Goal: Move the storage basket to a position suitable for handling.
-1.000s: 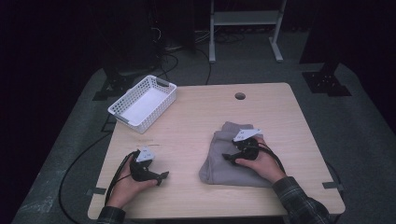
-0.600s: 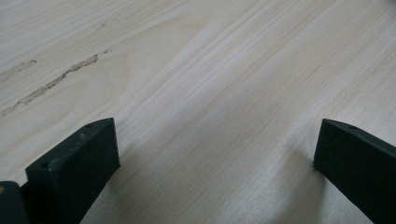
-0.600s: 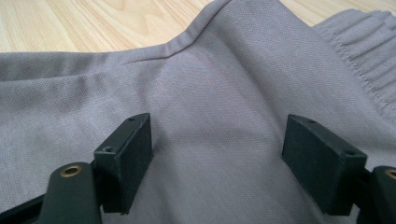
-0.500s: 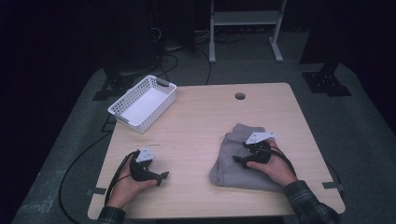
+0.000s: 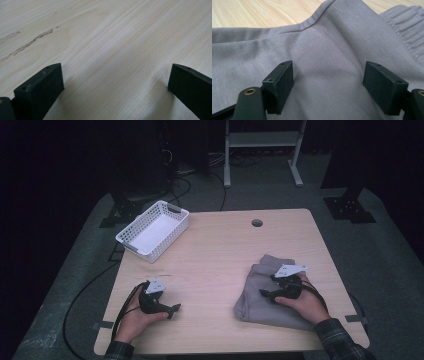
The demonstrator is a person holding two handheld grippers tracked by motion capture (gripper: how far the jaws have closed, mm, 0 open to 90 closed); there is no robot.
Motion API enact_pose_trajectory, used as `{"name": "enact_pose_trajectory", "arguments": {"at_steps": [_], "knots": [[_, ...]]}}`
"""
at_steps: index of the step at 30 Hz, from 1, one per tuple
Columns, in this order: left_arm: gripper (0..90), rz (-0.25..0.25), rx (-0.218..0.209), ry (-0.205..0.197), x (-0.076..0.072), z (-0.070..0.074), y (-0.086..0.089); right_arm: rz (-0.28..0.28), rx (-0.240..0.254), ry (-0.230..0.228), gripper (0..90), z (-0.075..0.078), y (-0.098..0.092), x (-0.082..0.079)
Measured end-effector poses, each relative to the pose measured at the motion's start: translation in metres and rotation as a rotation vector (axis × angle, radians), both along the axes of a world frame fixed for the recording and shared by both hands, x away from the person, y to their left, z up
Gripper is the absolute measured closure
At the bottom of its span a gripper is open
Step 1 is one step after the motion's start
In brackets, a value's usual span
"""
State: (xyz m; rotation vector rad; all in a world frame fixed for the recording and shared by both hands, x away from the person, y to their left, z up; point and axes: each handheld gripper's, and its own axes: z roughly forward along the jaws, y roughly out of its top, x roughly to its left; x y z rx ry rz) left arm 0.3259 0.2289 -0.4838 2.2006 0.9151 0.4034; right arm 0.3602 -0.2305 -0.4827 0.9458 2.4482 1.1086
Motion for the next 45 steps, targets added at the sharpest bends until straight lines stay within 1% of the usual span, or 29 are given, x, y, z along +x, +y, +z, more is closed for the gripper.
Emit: {"name": "enact_pose_trajectory", "arguments": {"at_steps": [2,3,4,5,10,11,13,17,19,20,25,26,27,28,29,30,31,32,35,36,37,38,39,40,41,42,44,45], "knots": [[0.0,-0.001,0.0,0.0,0.0,0.0,0.0,-0.006,0.0,0.0,22.9,0.0,-0.003,-0.001],[0.0,-0.001,0.0,-0.001,0.0,0.0,0.0,-0.015,0.003,0.001,22.9,0.0,-0.009,-0.004],[0.0,-0.001,0.0,-0.001,0.0,0.0,0.0,-0.015,0.003,0.001,22.9,0.0,-0.009,-0.004],[0.0,-0.001,-0.001,-0.001,0.0,0.0,0.0,-0.026,0.004,-0.001,22.9,0.0,-0.015,-0.007],[0.0,-0.001,-0.001,0.0,0.0,0.0,0.0,-0.049,0.004,0.001,22.9,0.0,-0.029,-0.012],[0.0,-0.001,-0.001,0.0,0.0,0.0,0.0,-0.049,0.004,0.001,22.9,0.0,-0.029,-0.012],[0.0,-0.001,-0.001,0.0,0.0,0.0,0.0,-0.066,0.004,0.0,22.9,0.0,-0.038,-0.016],[0.0,0.003,-0.001,-0.002,0.0,0.0,0.0,-0.081,0.001,-0.003,22.9,-0.001,-0.048,-0.02],[0.0,0.008,0.0,-0.003,0.0,0.0,0.0,-0.085,0.002,-0.006,22.9,-0.001,-0.05,-0.021],[0.0,0.008,0.0,-0.003,0.0,0.0,0.0,-0.1,0.001,-0.003,22.9,-0.001,-0.056,-0.024],[0.0,0.013,0.0,-0.003,0.0,0.0,0.0,-0.121,0.002,-0.002,22.9,-0.001,-0.066,-0.03],[0.0,0.009,-0.006,-0.007,0.0,0.001,0.0,-0.125,0.003,-0.004,22.9,-0.001,-0.067,-0.03],[4.8,0.009,-0.006,-0.007,0.0,0.001,0.0,-0.125,0.003,-0.004,22.9,-0.001,-0.067,-0.03],[4.8,0.011,-0.015,-0.015,0.0,0.001,0.0,-0.128,0.004,-0.002,22.9,-0.001,-0.068,-0.031],[8.8,0.011,-0.003,-0.003,0.001,0.003,-0.001,-0.127,0.001,-0.004,22.9,-0.001,-0.068,-0.031],[10.5,0.006,-0.004,-0.006,0.001,0.004,-0.001,-0.127,0.001,-0.004,22.9,-0.001,-0.068,-0.031],[11.4,0.006,-0.004,-0.006,0.001,0.004,-0.001,-0.127,0.001,-0.004,22.9,-0.001,-0.068,-0.031],[12.3,-0.003,0.001,0.002,0.001,0.005,-0.002,-0.128,0.002,-0.003,22.9,-0.001,-0.068,-0.031],[13.6,-0.004,0.004,0.002,0.002,0.006,-0.003,-0.127,0.002,-0.003,22.9,-0.001,-0.068,-0.031],[15.5,-0.002,-0.003,0.009,0.003,0.008,-0.004,-0.127,0.002,-0.003,22.9,-0.001,-0.068,-0.031],[16.4,-0.011,-0.008,0.013,0.003,0.009,-0.004,-0.127,0.002,-0.003,22.9,-0.001,-0.068,-0.031],[19.9,-0.011,-0.008,0.013,0.003,0.009,-0.004,-0.128,0.002,-0.003,22.9,-0.001,-0.068,-0.031],[21.8,-0.019,-0.02,0.014,0.003,0.012,-0.005,-0.127,0.001,-0.003,22.9,-0.001,-0.068,-0.031],[21.4,-0.019,-0.02,0.014,0.003,0.012,-0.005,-0.127,0.002,-0.003,22.9,-0.001,-0.068,-0.031],[21.6,-0.007,-0.025,0.019,0.005,0.016,-0.006,-0.127,0.002,-0.003,22.9,-0.001,-0.068,-0.031],[21.9,-0.01,-0.023,0.022,0.006,0.018,-0.006,-0.127,0.002,-0.003,22.9,-0.001,-0.068,-0.031],[22.1,-0.01,-0.031,0.014,0.009,0.02,-0.007,-0.127,0.003,-0.003,22.9,-0.001,-0.068,-0.031],[22.6,-0.004,-0.038,0.017,0.01,0.022,-0.007,-0.127,0.003,-0.004,22.9,-0.001,-0.068,-0.031]]}}
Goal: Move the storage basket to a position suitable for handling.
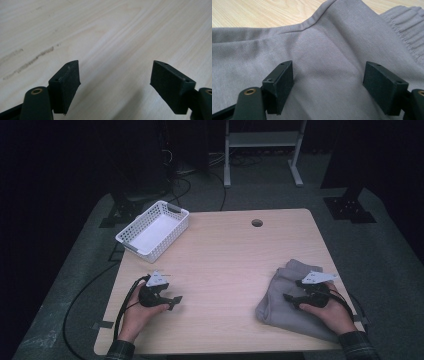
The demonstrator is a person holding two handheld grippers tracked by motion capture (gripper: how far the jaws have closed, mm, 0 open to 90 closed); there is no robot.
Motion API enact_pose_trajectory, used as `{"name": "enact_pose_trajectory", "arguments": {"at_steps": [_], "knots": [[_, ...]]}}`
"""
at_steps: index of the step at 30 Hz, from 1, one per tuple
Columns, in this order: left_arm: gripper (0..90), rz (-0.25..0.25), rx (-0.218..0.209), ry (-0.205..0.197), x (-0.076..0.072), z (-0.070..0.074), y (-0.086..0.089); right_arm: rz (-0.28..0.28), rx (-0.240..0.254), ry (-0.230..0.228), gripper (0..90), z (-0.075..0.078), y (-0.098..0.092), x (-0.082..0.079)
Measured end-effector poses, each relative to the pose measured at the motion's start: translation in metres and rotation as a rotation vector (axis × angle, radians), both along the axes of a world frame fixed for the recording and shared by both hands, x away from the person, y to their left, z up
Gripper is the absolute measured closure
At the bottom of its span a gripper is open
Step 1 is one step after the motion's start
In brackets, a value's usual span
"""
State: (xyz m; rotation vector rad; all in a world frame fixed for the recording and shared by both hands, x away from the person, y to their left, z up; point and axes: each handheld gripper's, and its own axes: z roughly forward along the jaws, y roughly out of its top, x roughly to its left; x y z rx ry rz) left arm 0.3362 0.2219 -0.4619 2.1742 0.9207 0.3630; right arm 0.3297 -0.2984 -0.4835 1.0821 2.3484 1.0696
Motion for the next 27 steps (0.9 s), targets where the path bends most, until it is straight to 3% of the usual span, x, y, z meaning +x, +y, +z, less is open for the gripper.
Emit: {"name": "enact_pose_trajectory", "arguments": {"at_steps": [2,4,20,27], "knots": [[19.1,0.027,-0.016,0.032,0.004,0.003,0.0,0.0,0.001,0.001,22.9,0.0,0.0,0.0],[20.5,0.025,-0.022,0.028,0.007,0.007,0.0,0.0,0.001,0.0,22.9,0.0,0.0,0.0],[35.9,0.05,-0.018,-0.088,0.038,0.043,0.001,0.001,0.002,0.001,22.8,0.0,0.0,0.0],[39.7,0.059,-0.009,-0.104,0.053,0.05,0.003,0.001,0.003,0.001,22.8,0.0,0.0,0.0]]}}
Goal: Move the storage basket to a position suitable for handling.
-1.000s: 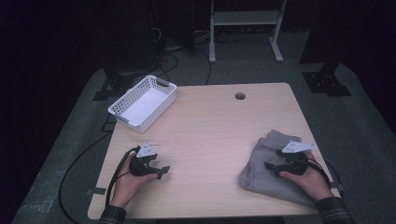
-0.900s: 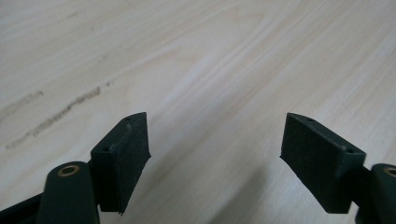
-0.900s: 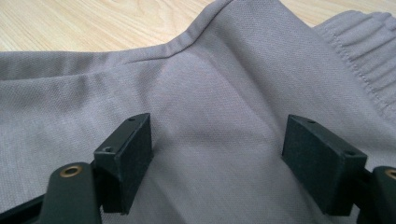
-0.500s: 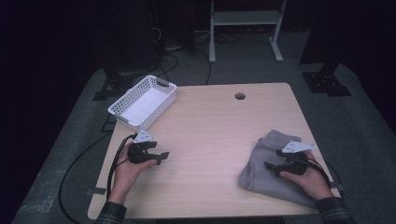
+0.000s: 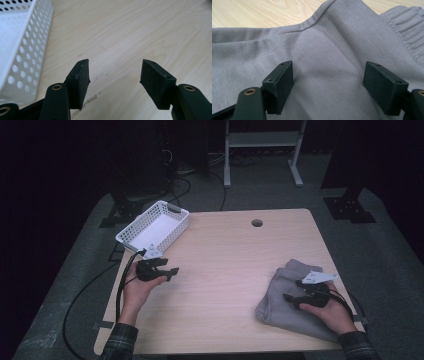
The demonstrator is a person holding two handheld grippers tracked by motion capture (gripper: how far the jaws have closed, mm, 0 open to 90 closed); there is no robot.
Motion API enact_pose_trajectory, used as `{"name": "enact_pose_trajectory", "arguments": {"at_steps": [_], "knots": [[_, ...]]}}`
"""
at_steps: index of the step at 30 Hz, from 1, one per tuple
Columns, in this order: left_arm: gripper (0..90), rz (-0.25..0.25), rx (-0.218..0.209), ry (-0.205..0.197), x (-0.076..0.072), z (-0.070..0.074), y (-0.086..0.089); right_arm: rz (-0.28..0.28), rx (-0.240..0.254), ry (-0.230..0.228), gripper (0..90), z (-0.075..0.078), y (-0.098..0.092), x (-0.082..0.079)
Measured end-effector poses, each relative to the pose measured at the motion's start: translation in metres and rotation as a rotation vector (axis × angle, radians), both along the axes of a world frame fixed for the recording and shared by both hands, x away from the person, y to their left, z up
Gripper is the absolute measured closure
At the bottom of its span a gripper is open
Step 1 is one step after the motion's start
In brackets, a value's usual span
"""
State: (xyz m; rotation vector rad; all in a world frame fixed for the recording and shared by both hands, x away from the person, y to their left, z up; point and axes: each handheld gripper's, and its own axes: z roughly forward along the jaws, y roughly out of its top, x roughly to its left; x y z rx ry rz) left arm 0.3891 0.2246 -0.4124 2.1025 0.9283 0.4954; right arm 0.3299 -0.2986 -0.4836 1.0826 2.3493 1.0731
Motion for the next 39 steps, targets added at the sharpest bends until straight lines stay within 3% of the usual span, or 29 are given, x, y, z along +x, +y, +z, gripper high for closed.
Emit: {"name": "enact_pose_trajectory", "arguments": {"at_steps": [15,24,26,28,33,39], "knots": [[44.2,0.066,-0.012,-0.045,0.041,0.023,0.016,0.002,0.001,0.0,22.8,0.0,0.0,0.001],[48.2,0.114,-0.006,-0.045,0.065,0.026,0.027,0.002,0.002,0.0,22.8,0.0,0.0,0.001],[49.1,0.133,-0.027,-0.055,0.071,0.024,0.029,0.002,0.002,-0.001,22.8,0.0,0.0,0.001],[51.9,0.152,-0.027,-0.023,0.078,0.019,0.031,0.003,0.001,-0.002,22.8,0.0,0.0,0.001],[56.9,0.175,0.004,-0.008,0.088,0.011,0.037,0.003,0.003,0.0,22.8,0.0,0.0,0.001],[60.6,0.192,0.006,0.03,0.095,-0.001,0.043,0.002,0.002,0.001,22.8,0.0,0.0,0.001]]}}
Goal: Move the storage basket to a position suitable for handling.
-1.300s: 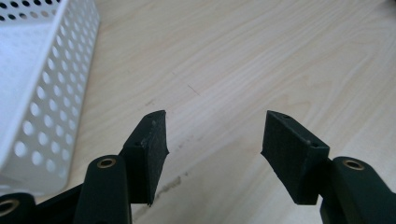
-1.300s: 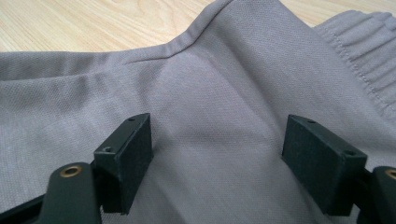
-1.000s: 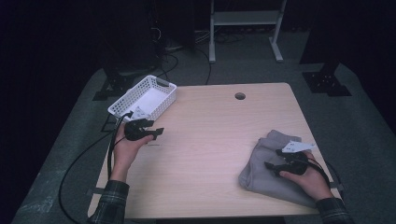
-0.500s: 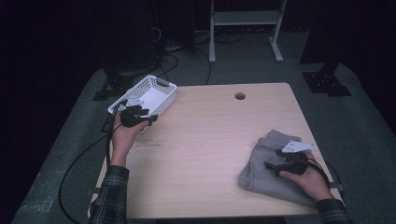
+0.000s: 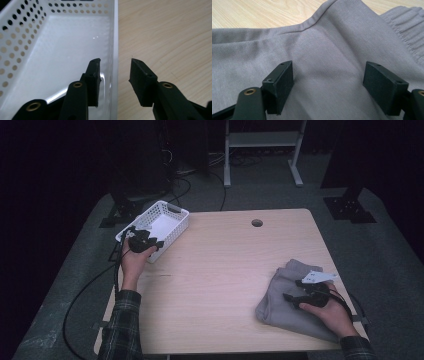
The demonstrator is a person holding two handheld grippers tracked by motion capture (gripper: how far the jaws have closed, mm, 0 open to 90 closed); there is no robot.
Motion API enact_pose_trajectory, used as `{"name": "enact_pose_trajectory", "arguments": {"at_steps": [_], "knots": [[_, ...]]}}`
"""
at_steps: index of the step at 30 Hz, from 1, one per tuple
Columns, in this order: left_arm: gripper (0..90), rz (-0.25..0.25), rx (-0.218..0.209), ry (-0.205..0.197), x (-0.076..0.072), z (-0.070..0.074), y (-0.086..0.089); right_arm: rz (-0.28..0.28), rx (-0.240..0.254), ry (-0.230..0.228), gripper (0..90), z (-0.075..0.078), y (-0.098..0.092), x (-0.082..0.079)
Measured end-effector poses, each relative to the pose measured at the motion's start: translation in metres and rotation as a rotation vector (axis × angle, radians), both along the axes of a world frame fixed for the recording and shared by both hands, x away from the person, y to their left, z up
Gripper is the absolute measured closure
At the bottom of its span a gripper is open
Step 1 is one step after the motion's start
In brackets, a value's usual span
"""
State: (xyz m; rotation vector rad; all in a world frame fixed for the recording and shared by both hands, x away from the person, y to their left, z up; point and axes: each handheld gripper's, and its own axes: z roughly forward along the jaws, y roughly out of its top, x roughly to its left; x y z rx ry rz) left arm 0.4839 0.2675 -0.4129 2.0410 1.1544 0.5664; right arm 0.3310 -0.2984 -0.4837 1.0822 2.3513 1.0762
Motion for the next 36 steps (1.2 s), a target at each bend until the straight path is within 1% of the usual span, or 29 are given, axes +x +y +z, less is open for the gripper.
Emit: {"name": "enact_pose_trajectory", "arguments": {"at_steps": [3,4,6,7,9,10,11,12,13,14,17,18,23,24,28,29,33,35,36], "knots": [[61.8,0.006,0.007,0.012,0.002,-0.004,0.0,0.0,0.0,0.0,22.8,0.0,0.0,0.0],[64.0,0.006,0.003,0.023,0.004,-0.007,0.001,0.0,0.0,0.0,22.8,0.0,0.0,0.0],[66.0,0.004,0.012,0.036,0.006,-0.009,0.001,0.0,0.0,0.0,22.8,0.0,0.0,0.0],[67.2,0.007,0.015,0.036,0.006,-0.009,0.001,0.0,0.0,0.0,22.8,0.0,0.0,0.0],[71.4,0.009,0.02,0.048,0.006,-0.009,0.001,0.0,-0.001,-0.001,22.8,0.0,0.0,0.0],[73.6,0.009,0.02,0.048,0.006,-0.009,0.001,0.0,0.0,-0.001,22.8,0.0,0.0,0.0],[73.6,0.01,0.02,0.055,0.006,-0.009,0.001,0.0,0.0,-0.001,22.8,0.0,0.0,0.0],[78.5,0.006,0.015,0.074,0.006,-0.009,0.001,0.0,0.0,-0.001,22.8,0.0,0.0,0.0],[80.9,0.006,0.015,0.074,0.006,-0.009,0.001,0.0,0.0,-0.001,22.8,0.0,0.0,0.0],[82.6,0.005,0.004,0.088,0.006,-0.01,0.001,0.0,0.0,-0.001,22.8,0.0,0.0,0.0],[83.0,0.007,0.01,0.099,0.005,-0.008,0.0,0.0,0.0,-0.001,22.8,0.0,0.0,0.0],[83.4,0.001,0.023,0.103,0.004,-0.007,-0.001,0.0,0.0,-0.001,22.8,0.0,0.0,0.0],[83.9,0.001,0.036,0.114,0.001,-0.004,-0.005,0.0,0.0,-0.002,22.8,0.0,0.0,0.0],[84.0,0.003,0.027,0.116,-0.001,-0.001,-0.007,0.0,-0.001,-0.003,22.8,0.0,0.0,0.0],[84.3,-0.003,0.014,0.125,-0.006,0.004,-0.01,0.0,-0.001,-0.003,22.9,0.0,0.0,0.0],[84.3,-0.003,0.014,0.125,-0.006,0.004,-0.01,0.0,-0.001,-0.003,22.8,0.0,0.0,0.0],[84.3,-0.015,0.009,0.141,-0.014,0.006,-0.014,0.001,-0.002,-0.004,22.9,0.0,0.0,0.0],[84.3,-0.018,0.01,0.141,-0.016,0.006,-0.015,0.001,-0.003,-0.005,22.9,0.0,0.0,-0.001],[84.4,-0.023,0.002,0.143,-0.02,0.008,-0.017,0.001,-0.003,-0.006,22.9,0.0,0.0,-0.001]]}}
